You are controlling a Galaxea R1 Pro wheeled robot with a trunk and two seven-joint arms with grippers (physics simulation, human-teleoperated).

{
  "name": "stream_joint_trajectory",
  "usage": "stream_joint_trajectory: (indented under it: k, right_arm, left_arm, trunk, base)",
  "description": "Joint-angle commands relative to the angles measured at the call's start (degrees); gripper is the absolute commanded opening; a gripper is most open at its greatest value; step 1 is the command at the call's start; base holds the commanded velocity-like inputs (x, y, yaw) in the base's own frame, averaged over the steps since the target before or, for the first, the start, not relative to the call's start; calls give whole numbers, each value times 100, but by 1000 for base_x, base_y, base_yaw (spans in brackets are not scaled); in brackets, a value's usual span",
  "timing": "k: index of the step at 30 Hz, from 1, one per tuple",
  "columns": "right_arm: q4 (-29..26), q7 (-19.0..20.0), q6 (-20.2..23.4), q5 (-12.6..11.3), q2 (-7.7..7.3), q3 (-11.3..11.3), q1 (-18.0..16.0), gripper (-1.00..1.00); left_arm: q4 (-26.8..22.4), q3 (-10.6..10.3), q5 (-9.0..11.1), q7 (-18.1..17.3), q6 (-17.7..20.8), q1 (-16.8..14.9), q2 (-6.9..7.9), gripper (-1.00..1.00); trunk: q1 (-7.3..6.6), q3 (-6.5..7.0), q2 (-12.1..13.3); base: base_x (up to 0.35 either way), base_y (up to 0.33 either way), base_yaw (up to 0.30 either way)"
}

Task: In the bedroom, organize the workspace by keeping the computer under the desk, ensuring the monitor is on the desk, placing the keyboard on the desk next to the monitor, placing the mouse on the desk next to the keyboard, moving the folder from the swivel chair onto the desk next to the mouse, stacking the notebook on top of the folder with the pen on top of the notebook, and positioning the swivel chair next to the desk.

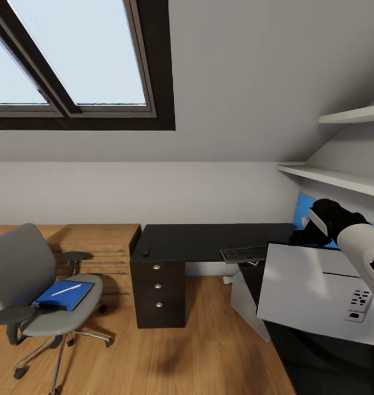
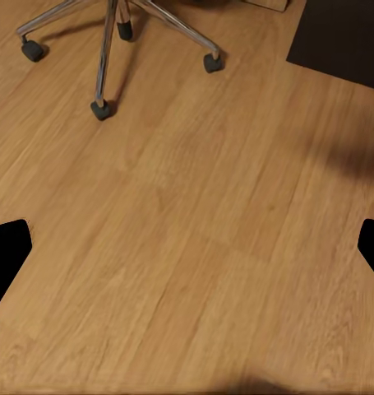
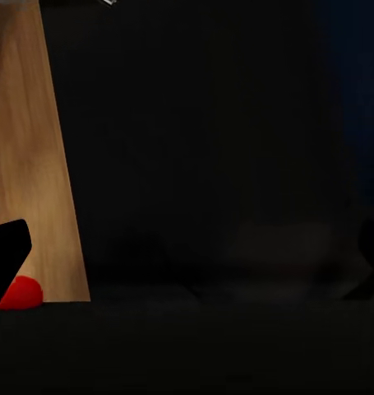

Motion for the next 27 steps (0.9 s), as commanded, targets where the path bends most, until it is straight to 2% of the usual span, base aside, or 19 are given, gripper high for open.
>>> stream_joint_trajectory:
  k: [1, 27]
  right_arm:
    - [-10, 15, 25, -38, -6, 55, -5, 100]
    - [-72, 17, 25, -37, 1, 293, -3, 100]
  left_arm:
    - [-5, -49, 3, 51, -12, -3, 2, 100]
    - [-5, -55, -5, 20, -15, -3, -1, 100]
  trunk:
    - [-1, -11, -9]
    - [-1, -11, -9]
  base:
    - [-189, 0, 0]
    - [-154, 0, 0]
